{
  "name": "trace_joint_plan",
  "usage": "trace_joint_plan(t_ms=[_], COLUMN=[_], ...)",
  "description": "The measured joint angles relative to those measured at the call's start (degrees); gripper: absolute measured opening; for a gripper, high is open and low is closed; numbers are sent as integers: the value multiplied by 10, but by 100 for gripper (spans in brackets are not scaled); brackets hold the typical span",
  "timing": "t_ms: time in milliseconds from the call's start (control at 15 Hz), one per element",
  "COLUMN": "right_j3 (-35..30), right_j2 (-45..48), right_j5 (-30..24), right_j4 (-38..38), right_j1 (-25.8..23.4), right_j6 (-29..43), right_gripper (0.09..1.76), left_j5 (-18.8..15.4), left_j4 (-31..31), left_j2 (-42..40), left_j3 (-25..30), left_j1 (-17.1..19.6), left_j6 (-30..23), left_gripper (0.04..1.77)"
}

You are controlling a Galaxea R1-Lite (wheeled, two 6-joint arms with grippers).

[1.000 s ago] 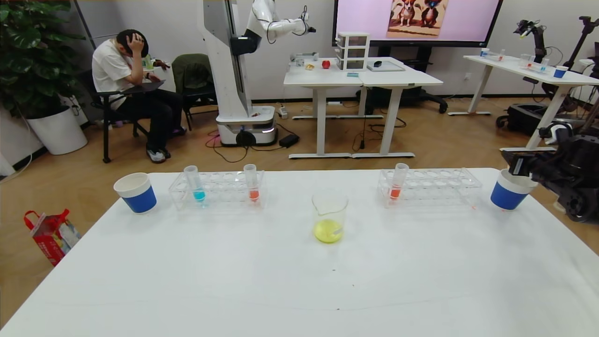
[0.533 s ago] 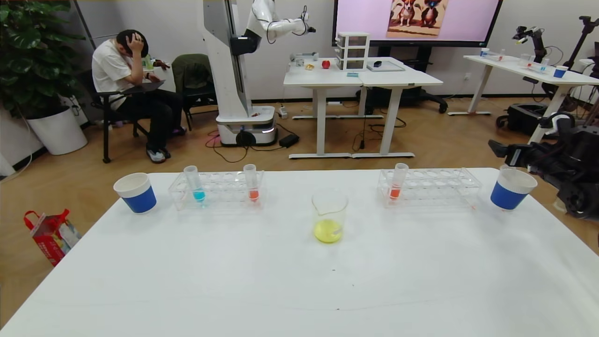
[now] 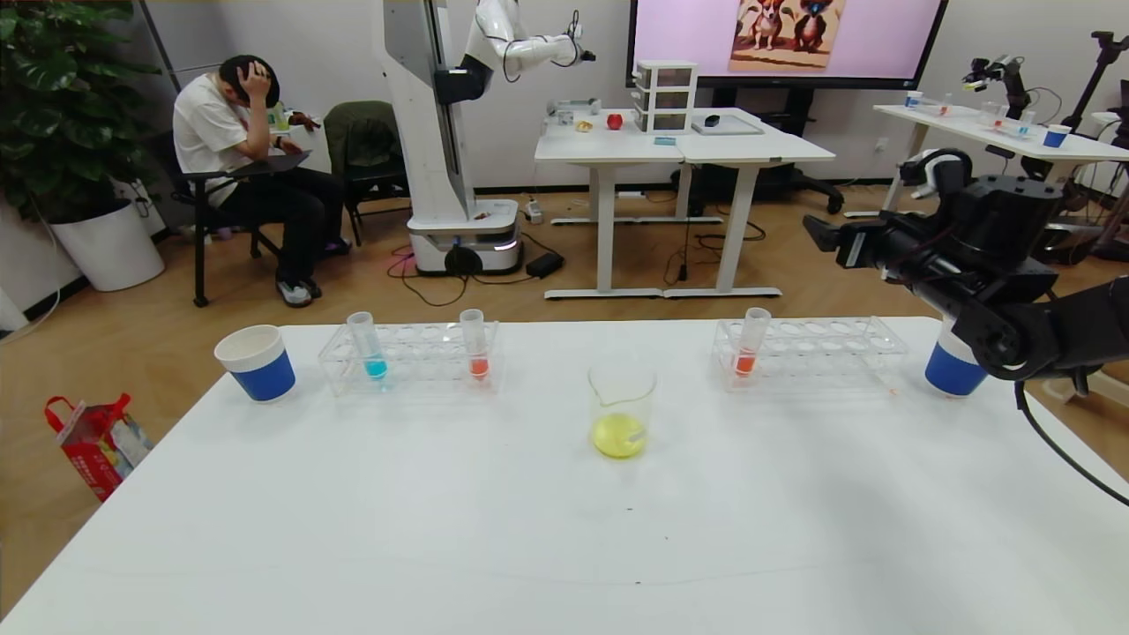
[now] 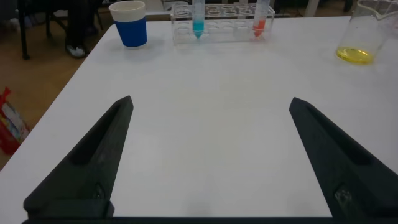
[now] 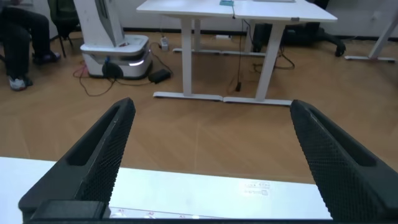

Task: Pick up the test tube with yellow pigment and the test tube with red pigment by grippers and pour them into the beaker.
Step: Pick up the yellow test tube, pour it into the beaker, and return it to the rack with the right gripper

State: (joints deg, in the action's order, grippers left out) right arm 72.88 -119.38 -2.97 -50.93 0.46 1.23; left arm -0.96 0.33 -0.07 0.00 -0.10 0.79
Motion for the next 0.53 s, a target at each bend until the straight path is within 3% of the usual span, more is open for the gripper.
trace_joint_plan(t_ms=[333, 533], right_j3=[-43, -106], right_j2=[100, 224], right_j5=[24, 24], right_j4=[2, 7], right_j1=[29, 29], right_j6=[-1, -4], right_gripper=[174, 174], left_j5=[0, 0], left_j4=[0, 0], left_j2=[0, 0], left_j3=[0, 0], left_j1=[0, 0], left_j6=[0, 0], left_gripper=[175, 175])
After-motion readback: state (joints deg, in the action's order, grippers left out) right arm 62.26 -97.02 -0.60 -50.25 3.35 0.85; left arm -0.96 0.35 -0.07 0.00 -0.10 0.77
